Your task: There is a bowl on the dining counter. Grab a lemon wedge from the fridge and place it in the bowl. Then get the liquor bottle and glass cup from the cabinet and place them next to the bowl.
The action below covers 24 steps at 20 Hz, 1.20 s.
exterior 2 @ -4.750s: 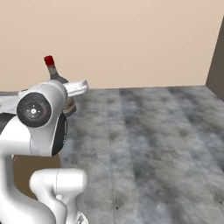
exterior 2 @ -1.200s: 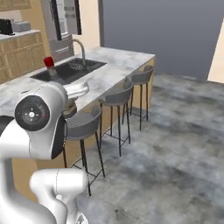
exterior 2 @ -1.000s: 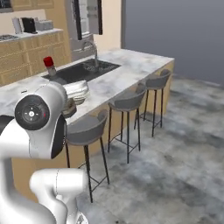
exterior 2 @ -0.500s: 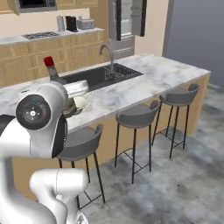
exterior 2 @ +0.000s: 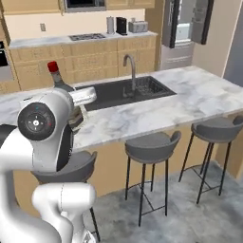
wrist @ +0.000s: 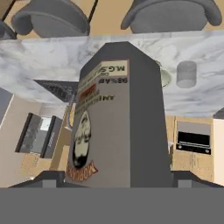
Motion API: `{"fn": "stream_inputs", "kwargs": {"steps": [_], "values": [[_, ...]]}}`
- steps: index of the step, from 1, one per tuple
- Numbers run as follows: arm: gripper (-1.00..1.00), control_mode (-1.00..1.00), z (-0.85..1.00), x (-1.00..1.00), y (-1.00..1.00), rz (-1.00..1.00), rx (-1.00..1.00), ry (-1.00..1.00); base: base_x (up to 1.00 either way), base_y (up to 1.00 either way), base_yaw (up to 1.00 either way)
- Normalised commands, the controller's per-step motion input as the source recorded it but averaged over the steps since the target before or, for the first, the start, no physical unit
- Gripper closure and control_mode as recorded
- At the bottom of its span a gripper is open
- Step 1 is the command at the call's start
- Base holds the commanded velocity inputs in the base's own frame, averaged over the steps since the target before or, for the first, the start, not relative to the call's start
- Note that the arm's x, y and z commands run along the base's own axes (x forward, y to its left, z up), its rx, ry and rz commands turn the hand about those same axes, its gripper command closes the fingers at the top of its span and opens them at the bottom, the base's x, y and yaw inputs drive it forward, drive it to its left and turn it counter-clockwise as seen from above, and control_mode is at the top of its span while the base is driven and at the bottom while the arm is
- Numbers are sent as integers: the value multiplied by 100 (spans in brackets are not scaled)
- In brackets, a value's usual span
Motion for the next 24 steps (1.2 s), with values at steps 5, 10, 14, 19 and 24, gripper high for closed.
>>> {"fn": "stream_inputs", "kwargs": {"steps": [5,10,14,19,24], "values": [[100,100,0,0,0,0,0,0,39,-64,49],[100,100,0,0,0,0,0,0,40,-61,52],[100,100,0,0,0,0,0,0,44,-18,38],[100,100,0,0,0,0,0,0,60,2,23],[100,-100,-16,30,0,10,-1,3,44,2,12]]}}
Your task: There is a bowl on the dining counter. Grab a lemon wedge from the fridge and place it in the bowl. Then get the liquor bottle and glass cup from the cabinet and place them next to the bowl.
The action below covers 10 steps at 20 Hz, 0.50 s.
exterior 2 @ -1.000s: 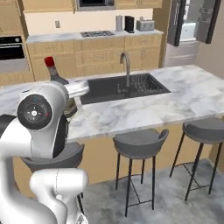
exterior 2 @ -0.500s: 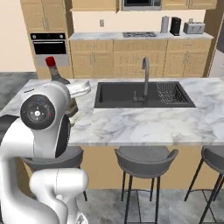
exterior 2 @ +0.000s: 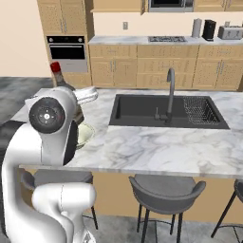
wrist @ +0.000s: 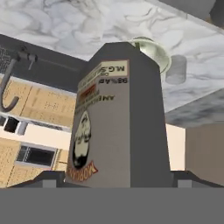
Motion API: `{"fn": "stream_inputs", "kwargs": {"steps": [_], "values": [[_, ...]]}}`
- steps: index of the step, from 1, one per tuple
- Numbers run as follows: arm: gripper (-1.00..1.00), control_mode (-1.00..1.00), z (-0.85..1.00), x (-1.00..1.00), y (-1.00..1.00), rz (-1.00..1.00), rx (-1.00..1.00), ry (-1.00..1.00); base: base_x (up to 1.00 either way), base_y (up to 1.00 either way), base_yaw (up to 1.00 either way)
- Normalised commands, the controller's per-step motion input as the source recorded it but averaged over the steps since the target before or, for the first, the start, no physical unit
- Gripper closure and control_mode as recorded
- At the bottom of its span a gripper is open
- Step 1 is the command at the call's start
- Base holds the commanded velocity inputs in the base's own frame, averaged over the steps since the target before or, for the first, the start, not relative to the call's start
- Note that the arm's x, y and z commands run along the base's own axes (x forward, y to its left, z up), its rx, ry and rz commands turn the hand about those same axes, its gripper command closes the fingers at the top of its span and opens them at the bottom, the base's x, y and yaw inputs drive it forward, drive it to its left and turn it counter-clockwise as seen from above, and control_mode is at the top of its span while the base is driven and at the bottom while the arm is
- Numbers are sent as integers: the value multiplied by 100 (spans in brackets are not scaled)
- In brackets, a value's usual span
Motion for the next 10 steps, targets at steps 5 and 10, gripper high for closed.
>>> {"fn": "stream_inputs", "kwargs": {"steps": [5,10], "values": [[100,-100,-37,80,-7,31,0,6,0,0,0],[100,-100,-58,97,-38,38,0,7,0,0,0]]}}
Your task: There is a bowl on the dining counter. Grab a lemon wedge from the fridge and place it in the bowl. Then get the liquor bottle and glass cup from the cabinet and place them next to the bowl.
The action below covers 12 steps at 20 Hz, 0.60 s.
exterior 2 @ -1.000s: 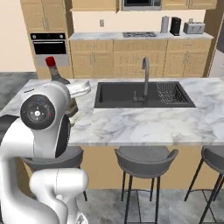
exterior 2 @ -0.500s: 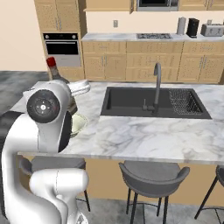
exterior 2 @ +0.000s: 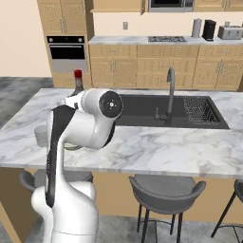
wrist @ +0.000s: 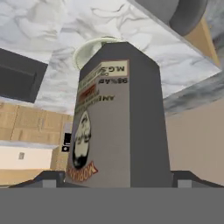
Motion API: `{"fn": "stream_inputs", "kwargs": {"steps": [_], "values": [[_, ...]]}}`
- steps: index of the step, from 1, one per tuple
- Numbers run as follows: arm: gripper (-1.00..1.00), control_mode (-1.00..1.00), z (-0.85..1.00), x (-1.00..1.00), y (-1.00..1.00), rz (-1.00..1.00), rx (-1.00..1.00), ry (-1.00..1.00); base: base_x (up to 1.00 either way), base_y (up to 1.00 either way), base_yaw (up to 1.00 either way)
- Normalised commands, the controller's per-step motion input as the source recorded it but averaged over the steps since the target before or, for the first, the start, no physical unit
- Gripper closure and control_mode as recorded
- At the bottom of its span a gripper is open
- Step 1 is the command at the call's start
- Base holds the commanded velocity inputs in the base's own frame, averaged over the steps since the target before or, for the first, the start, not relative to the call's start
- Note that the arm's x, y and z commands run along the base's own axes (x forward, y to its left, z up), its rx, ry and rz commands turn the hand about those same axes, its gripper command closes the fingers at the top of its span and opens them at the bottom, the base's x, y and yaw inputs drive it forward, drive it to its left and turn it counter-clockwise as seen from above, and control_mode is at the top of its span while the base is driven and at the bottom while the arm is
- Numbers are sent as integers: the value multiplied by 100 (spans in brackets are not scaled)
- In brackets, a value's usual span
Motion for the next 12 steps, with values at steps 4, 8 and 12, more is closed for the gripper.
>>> {"fn": "stream_inputs", "kwargs": {"steps": [4,8,12], "values": [[100,-100,-87,100,-28,38,0,15,0,0,0],[100,-100,-94,100,-3,27,-3,18,0,0,0],[100,-100,-77,81,0,14,-5,4,0,0,0]]}}
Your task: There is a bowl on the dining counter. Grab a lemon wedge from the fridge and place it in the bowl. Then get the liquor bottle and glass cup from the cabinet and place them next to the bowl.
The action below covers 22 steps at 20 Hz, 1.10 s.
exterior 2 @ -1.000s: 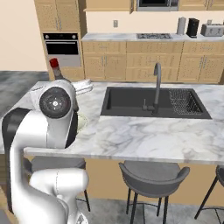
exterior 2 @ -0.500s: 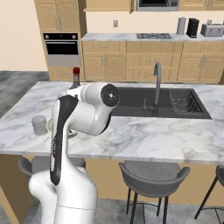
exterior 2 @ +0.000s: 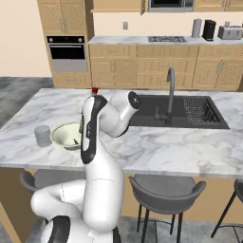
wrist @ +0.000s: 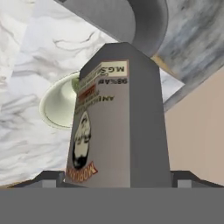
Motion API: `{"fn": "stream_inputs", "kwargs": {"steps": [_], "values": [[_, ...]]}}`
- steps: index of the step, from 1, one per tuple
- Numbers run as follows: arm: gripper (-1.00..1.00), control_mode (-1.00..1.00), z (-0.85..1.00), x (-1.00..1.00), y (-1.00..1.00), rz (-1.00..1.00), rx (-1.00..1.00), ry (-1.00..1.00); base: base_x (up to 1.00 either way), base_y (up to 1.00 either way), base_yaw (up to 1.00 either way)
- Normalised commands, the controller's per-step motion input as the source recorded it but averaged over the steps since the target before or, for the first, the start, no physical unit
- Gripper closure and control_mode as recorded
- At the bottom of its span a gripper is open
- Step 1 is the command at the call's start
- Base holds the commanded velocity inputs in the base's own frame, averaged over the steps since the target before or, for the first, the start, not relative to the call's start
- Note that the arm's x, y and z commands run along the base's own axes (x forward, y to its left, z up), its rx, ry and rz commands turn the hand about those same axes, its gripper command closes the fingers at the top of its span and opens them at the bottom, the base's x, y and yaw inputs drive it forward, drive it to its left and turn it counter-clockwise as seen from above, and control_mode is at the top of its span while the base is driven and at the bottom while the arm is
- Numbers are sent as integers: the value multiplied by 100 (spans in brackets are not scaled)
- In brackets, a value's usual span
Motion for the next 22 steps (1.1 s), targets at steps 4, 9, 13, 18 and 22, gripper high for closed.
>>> {"fn": "stream_inputs", "kwargs": {"steps": [4,9,13,18,22], "values": [[100,-100,-71,39,-8,1,-5,-7,0,0,0],[100,-100,-94,27,-4,-2,-14,-17,0,0,0],[100,-100,-98,33,0,-3,-16,-18,0,0,0],[100,-100,-73,31,0,-3,-11,-19,0,0,0],[100,-100,-59,31,0,-1,-8,-28,0,0,0]]}}
